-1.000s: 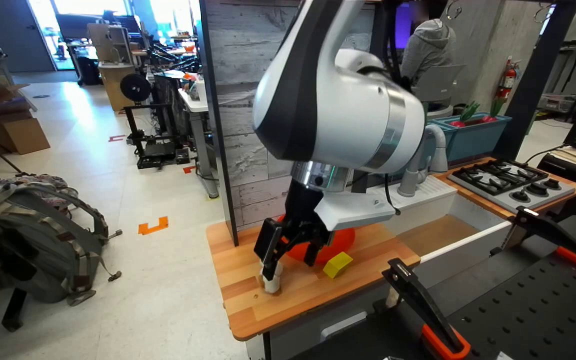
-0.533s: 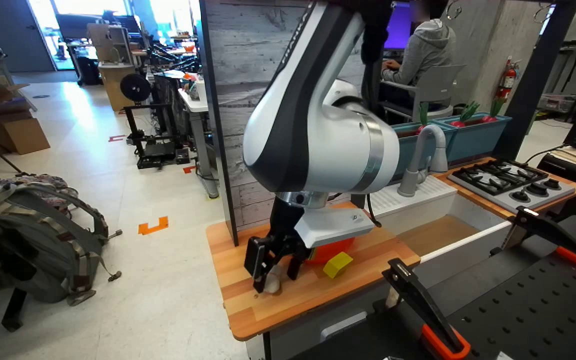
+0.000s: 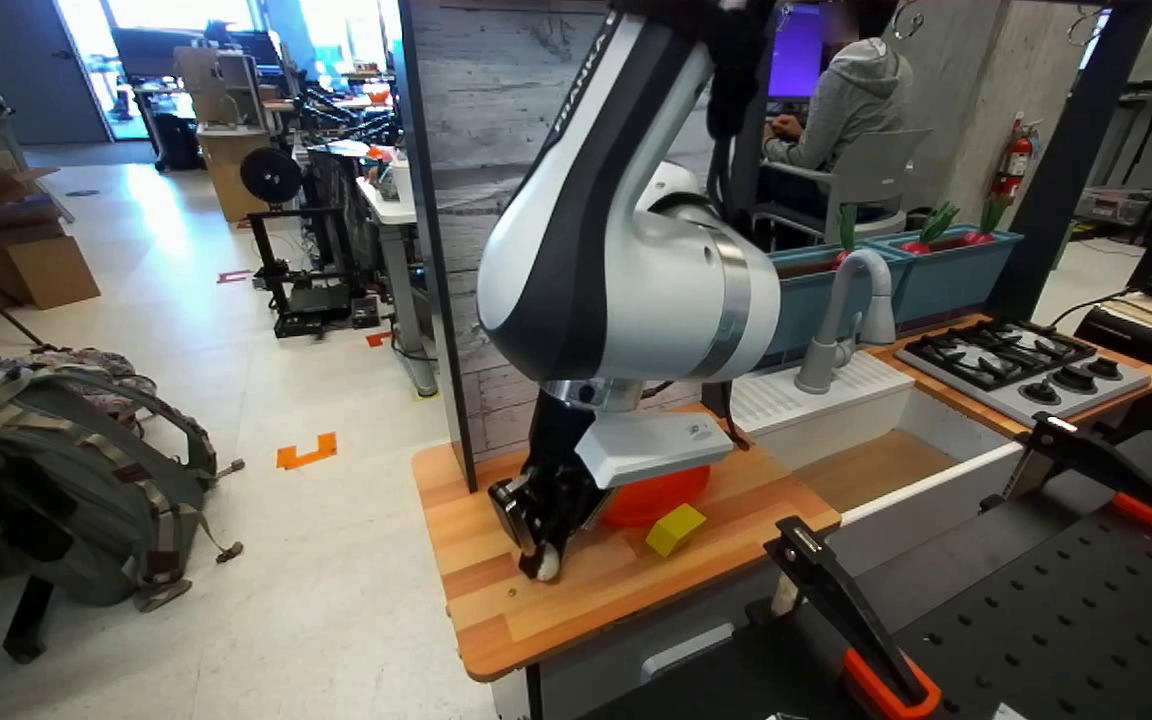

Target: Put the white object and put it on the plate, then pick the yellow block and move it to the left on the counter, then pick the object on the plate and put it on the right of the counter

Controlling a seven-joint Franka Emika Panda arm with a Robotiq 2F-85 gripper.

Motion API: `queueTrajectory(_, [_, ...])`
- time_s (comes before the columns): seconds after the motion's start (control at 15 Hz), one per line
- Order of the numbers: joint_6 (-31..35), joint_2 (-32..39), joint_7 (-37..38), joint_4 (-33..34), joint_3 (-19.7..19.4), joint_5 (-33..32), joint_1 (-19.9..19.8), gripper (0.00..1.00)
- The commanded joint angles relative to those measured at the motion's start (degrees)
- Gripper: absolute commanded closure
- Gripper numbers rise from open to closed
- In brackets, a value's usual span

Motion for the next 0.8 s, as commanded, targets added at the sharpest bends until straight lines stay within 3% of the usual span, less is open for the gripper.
queueTrajectory(0.0, [-0.85,-2.14,-0.45,-2.28,2.87,-2.04,-2.56,0.96])
queueTrajectory(0.33, [-0.57,-7.83,-3.26,-8.16,6.83,-2.12,-7.07,0.96])
queueTrajectory(0.73, [-0.75,-12.23,-2.66,-8.65,5.19,-0.7,-12.27,0.96])
